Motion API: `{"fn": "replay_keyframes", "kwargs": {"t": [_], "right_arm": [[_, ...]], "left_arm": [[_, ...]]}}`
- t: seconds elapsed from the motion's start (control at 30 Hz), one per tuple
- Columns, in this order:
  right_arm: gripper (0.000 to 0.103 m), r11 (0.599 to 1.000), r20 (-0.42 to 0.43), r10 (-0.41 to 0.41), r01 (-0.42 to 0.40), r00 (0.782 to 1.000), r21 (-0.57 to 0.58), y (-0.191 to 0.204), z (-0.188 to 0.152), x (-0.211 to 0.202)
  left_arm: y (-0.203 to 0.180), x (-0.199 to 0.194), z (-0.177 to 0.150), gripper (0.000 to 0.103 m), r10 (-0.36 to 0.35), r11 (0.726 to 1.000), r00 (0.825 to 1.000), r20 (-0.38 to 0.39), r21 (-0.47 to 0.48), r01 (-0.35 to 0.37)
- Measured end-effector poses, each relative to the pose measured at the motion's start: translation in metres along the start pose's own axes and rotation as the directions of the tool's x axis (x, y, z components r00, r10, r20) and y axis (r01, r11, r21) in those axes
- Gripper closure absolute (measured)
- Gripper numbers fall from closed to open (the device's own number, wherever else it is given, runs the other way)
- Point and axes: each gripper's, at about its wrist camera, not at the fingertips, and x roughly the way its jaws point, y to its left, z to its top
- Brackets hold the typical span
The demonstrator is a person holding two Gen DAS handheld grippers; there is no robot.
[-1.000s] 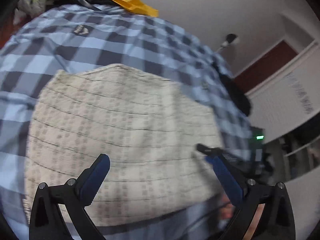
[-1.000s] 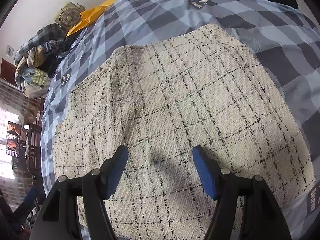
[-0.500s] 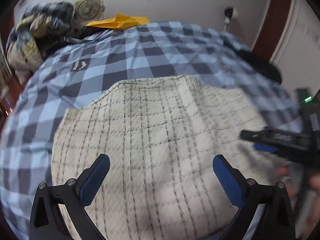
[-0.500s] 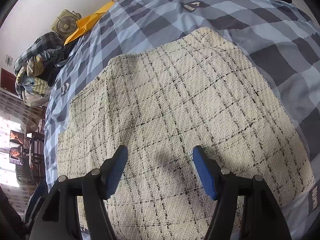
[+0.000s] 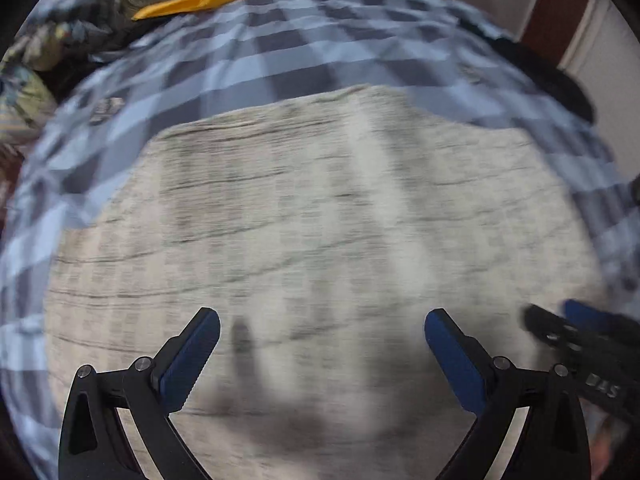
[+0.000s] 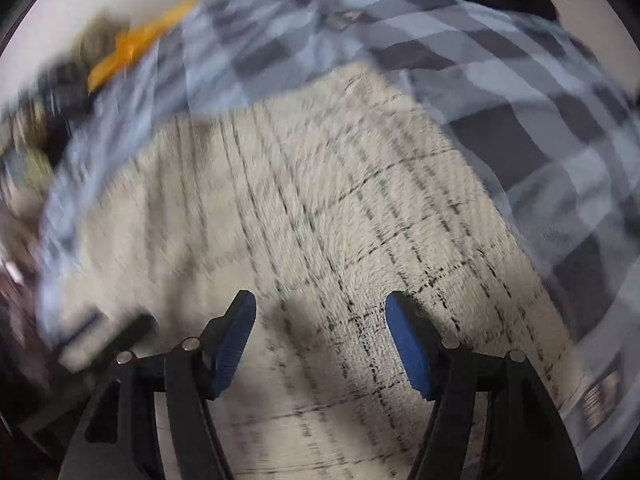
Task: Fold small clothes
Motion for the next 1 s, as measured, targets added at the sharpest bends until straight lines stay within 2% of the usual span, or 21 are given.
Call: {"fn": "replay_keyframes", "kwargs": {"t": [0.07,0.13,0.2,0.27,0.3,0.37,0.4,0.43,0.47,0.53,0.6,0.63,0.7,0.83,0.93,1.0], "right_arm": [[0.038,0.999,-0.014,-0.02,0.02,1.0,-0.034,0.001,0.0,0.007],[0.037,1.0,-0.013,-0.002,0.002,1.0,0.009,-0.009,0.001,0.007],[0.037,0.998,0.007,-0.005,0.004,1.0,0.07,-0.022,0.002,0.002],[0.037,0.994,0.027,-0.047,0.044,0.999,0.098,-0.03,0.003,-0.003],[0.037,0.993,0.032,-0.063,0.06,0.997,0.104,-0.032,0.003,-0.005],[0.037,0.979,0.054,-0.18,0.173,0.982,0.107,-0.035,0.004,-0.01],[0.037,0.964,0.066,-0.251,0.244,0.966,0.107,-0.036,0.005,-0.013],[0.037,0.955,0.075,-0.284,0.275,0.956,0.108,-0.036,0.006,-0.015],[0.037,0.955,0.088,-0.286,0.277,0.954,0.106,-0.037,0.007,-0.018],[0.037,0.97,0.113,-0.239,0.231,0.964,0.081,-0.031,0.009,-0.024],[0.037,0.983,0.138,-0.182,0.18,0.973,0.032,-0.017,0.009,-0.028],[0.037,0.988,0.149,-0.147,0.151,0.978,-0.013,-0.007,0.008,-0.029],[0.037,0.986,0.16,-0.083,0.104,0.984,-0.129,0.017,0.003,-0.029],[0.037,0.939,0.157,-0.016,0.068,0.987,-0.336,0.069,-0.005,-0.018],[0.037,0.908,0.107,0.04,0.009,0.993,-0.42,0.094,0.003,0.0],[0.037,0.896,0.058,0.046,-0.015,0.997,-0.443,0.1,0.005,0.012]], "left_arm": [[0.021,0.003,-0.006,0.0,0.054,0.999,0.998,0.013,-0.005,-0.054],[0.056,0.005,-0.015,0.0,0.13,0.99,0.991,0.0,-0.046,-0.13],[0.092,0.007,-0.026,0.0,0.159,0.982,0.987,-0.018,-0.096,-0.161],[0.123,0.007,-0.034,0.0,0.18,0.972,0.983,-0.034,-0.148,-0.183],[0.142,0.005,-0.041,0.0,0.154,0.97,0.987,-0.04,-0.184,-0.159],[0.167,0.001,-0.05,0.0,0.177,0.953,0.982,-0.057,-0.238,-0.186],[0.178,-0.003,-0.056,0.0,0.157,0.95,0.986,-0.057,-0.264,-0.166],[0.184,-0.008,-0.06,0.0,0.148,0.947,0.987,-0.06,-0.279,-0.159],[0.185,-0.012,-0.06,0.0,0.165,0.944,0.985,-0.06,-0.281,-0.175],[0.175,-0.03,-0.057,0.0,0.24,0.937,0.97,-0.036,-0.251,-0.242],[0.156,-0.053,-0.053,0.0,0.323,0.927,0.946,0.028,-0.211,-0.31],[0.143,-0.064,-0.049,0.0,0.332,0.931,0.941,0.069,-0.184,-0.315],[0.119,-0.077,-0.043,0.0,0.31,0.945,0.943,0.12,-0.146,-0.292],[0.088,-0.072,-0.03,0.0,0.224,0.971,0.963,0.147,-0.124,-0.207],[0.08,-0.04,-0.017,0.0,0.2,0.973,0.976,0.09,-0.136,-0.187],[0.088,-0.016,-0.019,0.0,0.192,0.968,0.981,0.024,-0.17,-0.185]]}}
